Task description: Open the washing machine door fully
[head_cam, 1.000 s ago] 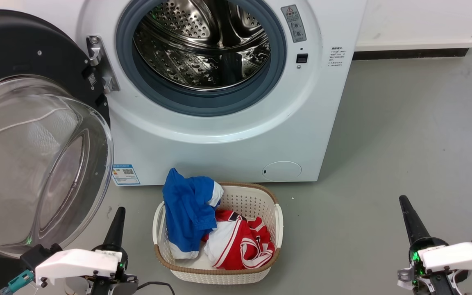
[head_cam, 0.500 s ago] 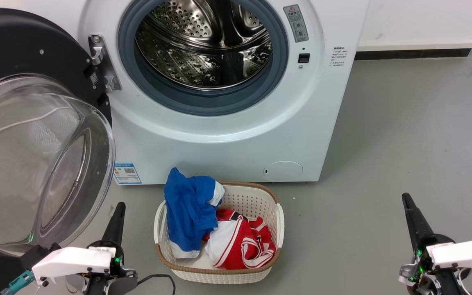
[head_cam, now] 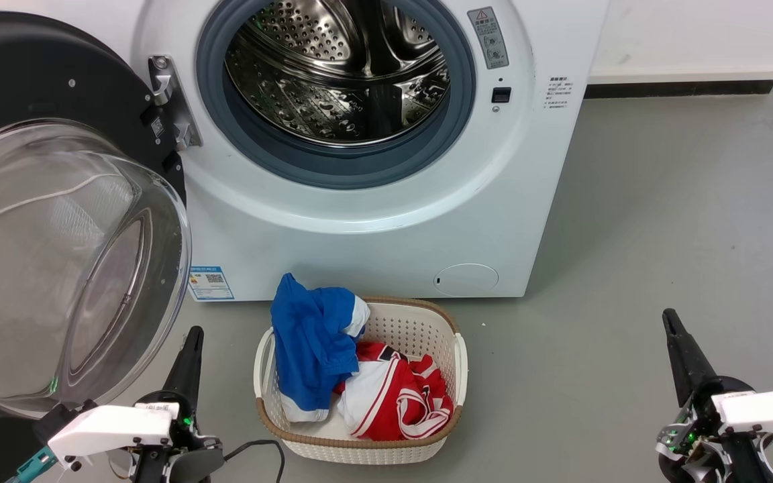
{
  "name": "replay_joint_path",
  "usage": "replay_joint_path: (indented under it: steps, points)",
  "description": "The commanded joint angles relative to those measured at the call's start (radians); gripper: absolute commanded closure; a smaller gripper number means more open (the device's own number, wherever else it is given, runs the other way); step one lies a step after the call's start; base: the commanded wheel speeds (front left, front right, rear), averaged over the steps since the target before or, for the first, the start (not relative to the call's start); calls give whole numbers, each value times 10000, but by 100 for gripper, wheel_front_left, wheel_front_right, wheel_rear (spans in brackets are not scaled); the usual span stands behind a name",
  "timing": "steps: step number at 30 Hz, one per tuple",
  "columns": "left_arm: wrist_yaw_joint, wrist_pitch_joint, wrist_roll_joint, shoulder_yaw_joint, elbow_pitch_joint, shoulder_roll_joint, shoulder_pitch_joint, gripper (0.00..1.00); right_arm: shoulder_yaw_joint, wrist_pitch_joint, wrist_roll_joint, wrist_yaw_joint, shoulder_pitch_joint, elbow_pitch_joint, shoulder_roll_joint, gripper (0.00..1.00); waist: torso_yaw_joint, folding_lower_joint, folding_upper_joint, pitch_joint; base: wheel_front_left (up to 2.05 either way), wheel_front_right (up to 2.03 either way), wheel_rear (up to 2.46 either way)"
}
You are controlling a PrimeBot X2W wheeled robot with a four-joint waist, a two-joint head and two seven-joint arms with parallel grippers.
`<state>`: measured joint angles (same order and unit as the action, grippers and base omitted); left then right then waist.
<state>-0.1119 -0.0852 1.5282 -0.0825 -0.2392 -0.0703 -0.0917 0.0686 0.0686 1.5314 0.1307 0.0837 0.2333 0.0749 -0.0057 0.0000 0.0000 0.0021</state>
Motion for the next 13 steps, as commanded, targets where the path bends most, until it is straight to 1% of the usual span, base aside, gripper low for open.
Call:
replay_joint_path:
  steps: [1,13]
  points:
    - [-48,-45,143,-78,-13,30,-165,100,29,44,182,1,182,14,3,100,4,0,0,0,0,0,0]
    - [-207,-272,799,-290,-64,172,-200,100,141,193,983,0,254,101,-24,100,48,0,0,8,0,0,0]
